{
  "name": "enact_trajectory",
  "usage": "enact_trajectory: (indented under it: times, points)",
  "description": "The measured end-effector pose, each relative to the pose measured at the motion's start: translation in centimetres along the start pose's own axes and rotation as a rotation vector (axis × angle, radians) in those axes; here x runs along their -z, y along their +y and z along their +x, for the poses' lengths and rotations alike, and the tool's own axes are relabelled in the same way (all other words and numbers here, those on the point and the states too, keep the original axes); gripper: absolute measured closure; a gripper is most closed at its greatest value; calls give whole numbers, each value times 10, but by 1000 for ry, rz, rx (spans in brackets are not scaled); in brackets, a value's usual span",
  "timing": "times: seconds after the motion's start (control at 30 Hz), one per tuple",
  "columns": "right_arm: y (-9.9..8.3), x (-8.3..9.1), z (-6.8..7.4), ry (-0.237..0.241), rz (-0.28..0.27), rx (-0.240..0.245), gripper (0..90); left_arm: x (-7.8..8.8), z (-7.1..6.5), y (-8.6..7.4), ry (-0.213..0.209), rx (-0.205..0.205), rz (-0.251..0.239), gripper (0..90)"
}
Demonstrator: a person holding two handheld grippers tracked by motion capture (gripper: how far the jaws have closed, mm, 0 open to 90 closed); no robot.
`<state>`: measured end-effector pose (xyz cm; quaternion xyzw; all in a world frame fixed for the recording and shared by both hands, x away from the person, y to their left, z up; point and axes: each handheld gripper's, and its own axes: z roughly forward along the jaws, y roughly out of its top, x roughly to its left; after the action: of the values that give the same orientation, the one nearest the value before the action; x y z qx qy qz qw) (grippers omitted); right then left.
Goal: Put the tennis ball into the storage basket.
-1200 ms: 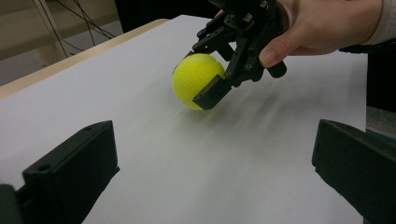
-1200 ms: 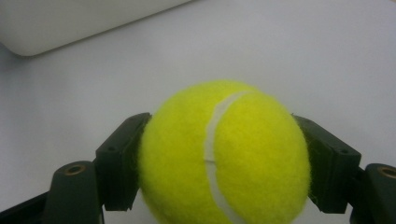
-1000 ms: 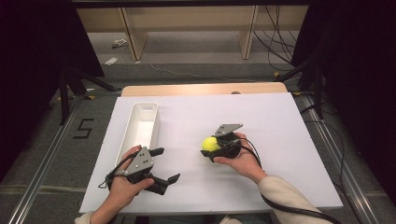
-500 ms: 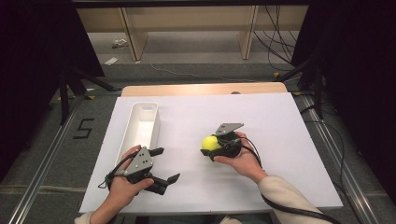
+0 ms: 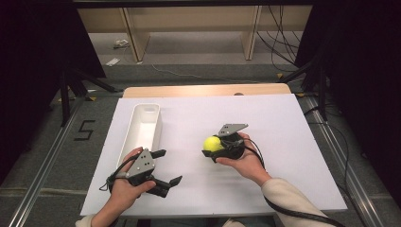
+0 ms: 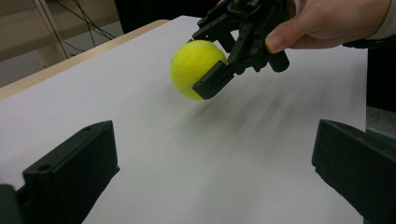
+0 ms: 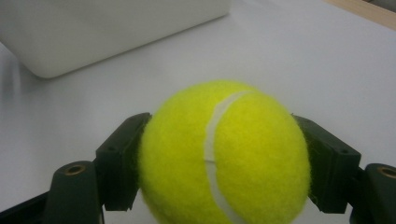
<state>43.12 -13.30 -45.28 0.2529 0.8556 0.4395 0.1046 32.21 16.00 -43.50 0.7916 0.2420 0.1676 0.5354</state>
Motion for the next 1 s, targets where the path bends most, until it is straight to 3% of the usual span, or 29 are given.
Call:
enact_trajectory:
  times: [1.0]
  points:
    - [5,5,0,-5,-34,-6,264,0,0,0,0,-3,1,0]
